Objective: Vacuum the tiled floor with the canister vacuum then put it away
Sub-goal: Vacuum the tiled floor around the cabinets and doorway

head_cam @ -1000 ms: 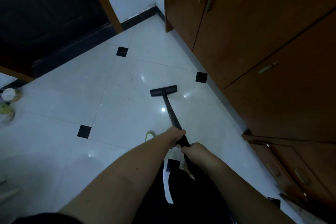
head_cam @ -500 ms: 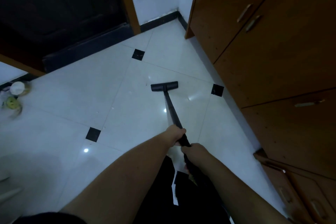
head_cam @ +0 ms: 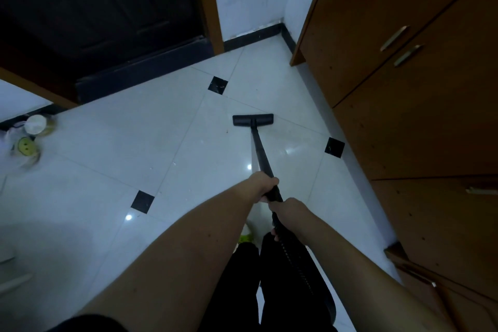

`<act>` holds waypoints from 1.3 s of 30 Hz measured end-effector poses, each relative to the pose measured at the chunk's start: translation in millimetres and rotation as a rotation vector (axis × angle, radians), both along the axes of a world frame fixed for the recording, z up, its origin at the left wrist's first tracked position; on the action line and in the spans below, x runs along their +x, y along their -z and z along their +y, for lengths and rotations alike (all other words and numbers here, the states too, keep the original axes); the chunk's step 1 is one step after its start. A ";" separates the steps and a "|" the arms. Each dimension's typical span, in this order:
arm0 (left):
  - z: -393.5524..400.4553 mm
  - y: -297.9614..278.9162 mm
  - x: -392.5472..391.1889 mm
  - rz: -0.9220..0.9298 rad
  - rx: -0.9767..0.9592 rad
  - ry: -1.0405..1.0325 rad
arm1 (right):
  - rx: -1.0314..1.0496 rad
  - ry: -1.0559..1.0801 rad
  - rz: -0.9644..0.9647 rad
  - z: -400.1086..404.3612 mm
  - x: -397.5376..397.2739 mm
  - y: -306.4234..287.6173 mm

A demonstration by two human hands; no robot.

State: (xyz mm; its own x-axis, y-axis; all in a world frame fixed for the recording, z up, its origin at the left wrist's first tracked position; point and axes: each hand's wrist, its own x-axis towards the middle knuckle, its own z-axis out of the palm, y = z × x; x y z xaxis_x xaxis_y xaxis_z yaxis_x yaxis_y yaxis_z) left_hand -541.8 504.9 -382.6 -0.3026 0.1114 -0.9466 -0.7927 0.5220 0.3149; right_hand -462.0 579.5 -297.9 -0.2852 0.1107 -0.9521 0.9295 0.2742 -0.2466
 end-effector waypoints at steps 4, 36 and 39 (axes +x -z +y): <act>7.4 8.3 -18.5 0.007 -0.011 0.002 | -0.007 0.030 0.013 6.0 -19.7 -1.1; 82.9 58.0 -91.3 0.079 -0.034 -0.081 | 0.003 -0.106 0.111 86.2 -86.9 51.6; 87.8 48.5 -59.5 0.064 -0.012 -0.115 | 0.011 -0.097 0.071 91.7 -60.2 41.5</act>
State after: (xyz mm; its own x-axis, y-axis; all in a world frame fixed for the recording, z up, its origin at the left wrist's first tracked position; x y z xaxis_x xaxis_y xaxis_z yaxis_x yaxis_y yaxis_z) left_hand -601.3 592.8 -431.1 -0.3728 0.0608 -0.9259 -0.8261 0.4327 0.3611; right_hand -522.2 671.2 -339.4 -0.3622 0.0898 -0.9278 0.8787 0.3651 -0.3076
